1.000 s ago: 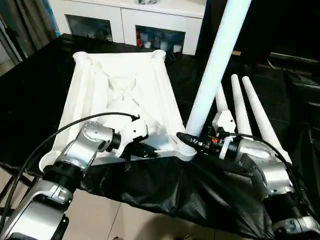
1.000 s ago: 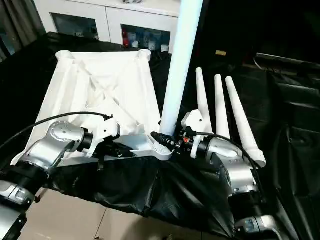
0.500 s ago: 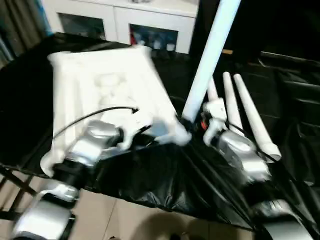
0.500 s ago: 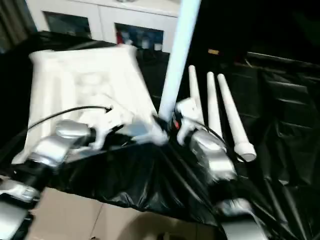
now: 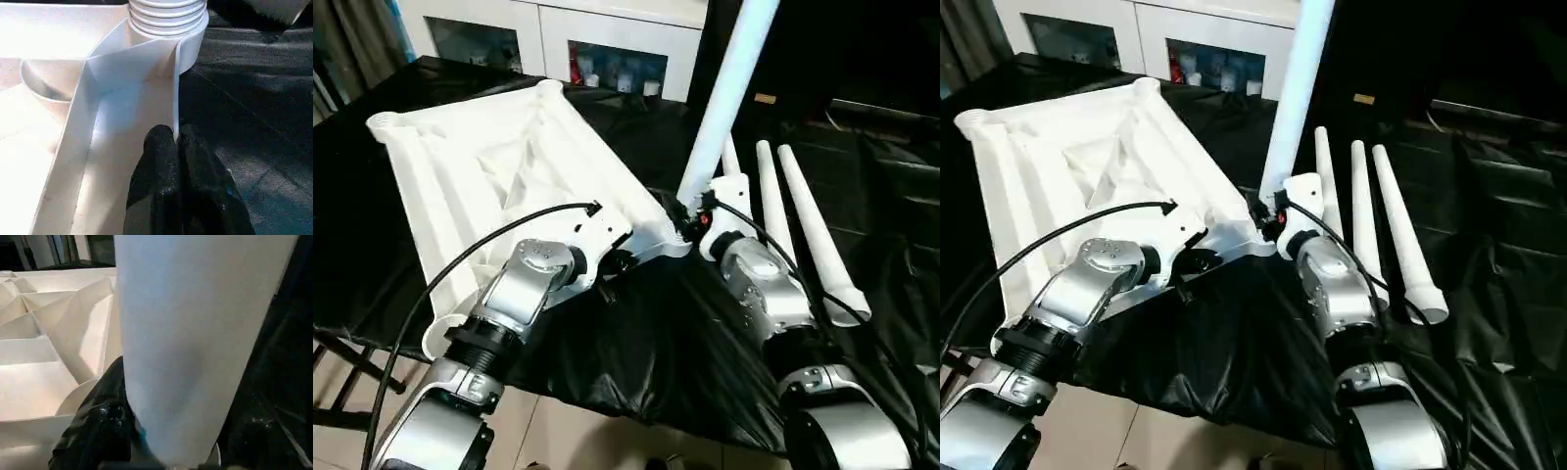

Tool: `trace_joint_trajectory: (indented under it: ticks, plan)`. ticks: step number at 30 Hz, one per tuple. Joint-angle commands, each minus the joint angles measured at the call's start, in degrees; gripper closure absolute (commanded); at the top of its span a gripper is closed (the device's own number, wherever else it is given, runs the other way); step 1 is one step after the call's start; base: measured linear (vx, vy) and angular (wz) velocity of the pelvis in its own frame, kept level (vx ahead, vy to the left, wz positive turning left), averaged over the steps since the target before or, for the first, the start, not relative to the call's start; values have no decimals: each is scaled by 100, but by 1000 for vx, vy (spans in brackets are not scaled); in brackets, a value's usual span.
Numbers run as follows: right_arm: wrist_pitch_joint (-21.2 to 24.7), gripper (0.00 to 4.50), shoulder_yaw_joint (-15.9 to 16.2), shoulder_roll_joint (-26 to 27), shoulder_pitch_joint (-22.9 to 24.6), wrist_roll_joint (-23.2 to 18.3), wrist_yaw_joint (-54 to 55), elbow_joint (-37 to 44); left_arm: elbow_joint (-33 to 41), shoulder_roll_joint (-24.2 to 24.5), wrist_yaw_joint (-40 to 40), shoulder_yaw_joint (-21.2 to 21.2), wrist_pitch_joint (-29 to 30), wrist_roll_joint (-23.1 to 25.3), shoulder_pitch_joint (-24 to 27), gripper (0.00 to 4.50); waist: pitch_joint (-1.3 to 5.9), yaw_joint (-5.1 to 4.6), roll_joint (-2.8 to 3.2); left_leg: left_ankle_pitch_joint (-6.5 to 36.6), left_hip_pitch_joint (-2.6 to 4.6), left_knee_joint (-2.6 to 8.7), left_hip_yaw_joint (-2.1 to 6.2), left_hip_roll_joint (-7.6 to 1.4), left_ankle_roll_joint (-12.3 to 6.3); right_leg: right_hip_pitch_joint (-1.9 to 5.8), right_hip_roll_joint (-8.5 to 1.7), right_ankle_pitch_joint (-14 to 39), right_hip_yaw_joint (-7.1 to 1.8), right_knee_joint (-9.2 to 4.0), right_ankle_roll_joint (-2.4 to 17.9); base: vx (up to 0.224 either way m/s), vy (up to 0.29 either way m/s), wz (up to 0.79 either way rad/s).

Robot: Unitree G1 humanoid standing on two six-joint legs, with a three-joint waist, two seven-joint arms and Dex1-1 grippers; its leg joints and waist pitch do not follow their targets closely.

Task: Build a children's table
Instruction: Insert table leg to table base

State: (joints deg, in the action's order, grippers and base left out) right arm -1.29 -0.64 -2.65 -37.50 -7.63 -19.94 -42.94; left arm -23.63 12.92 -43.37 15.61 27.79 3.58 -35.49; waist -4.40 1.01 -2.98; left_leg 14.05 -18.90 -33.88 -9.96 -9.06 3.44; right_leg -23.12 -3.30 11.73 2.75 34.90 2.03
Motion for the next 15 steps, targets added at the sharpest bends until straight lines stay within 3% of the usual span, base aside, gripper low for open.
trace_joint_trajectory:
  ticks: [1,4,5,8,11,15]
  plan:
    - [370,205,298,317,316,49,-147,-777,267,-253,-56,106,-34,-169,21,450,246,28,49,375,-68,470,138,-448,-459,281,-599,814,-364,-418,1580,0,0,0]
    - [255,185,216,304,274,-22,-345,-769,331,-215,-136,148,-114,-173,68,450,256,32,56,401,-67,454,128,-445,-463,289,-613,761,-376,-426,1615,0,0,0]
    - [227,156,210,290,273,-15,-405,-745,320,-199,-147,152,-134,-175,74,450,271,37,59,210,-78,448,130,-444,-499,314,-598,478,-370,-383,1649,0,0,0]
    - [128,136,215,223,288,-10,-611,-629,292,-144,-253,139,-241,-226,93,450,280,33,56,-97,-83,418,120,-430,-712,320,-588,11,-354,-331,1746,0,0,0]
    - [136,106,296,69,358,-59,-1048,-355,286,-12,-528,122,-499,-313,121,450,267,46,58,32,-81,419,124,-437,-793,325,-599,219,-351,-363,1744,0,0,0]
    - [177,83,333,-13,393,-88,-1264,-213,289,55,-665,118,-577,-349,128,450,270,53,76,52,-58,418,118,-451,-736,309,-595,356,-352,-359,1759,0,0,0]
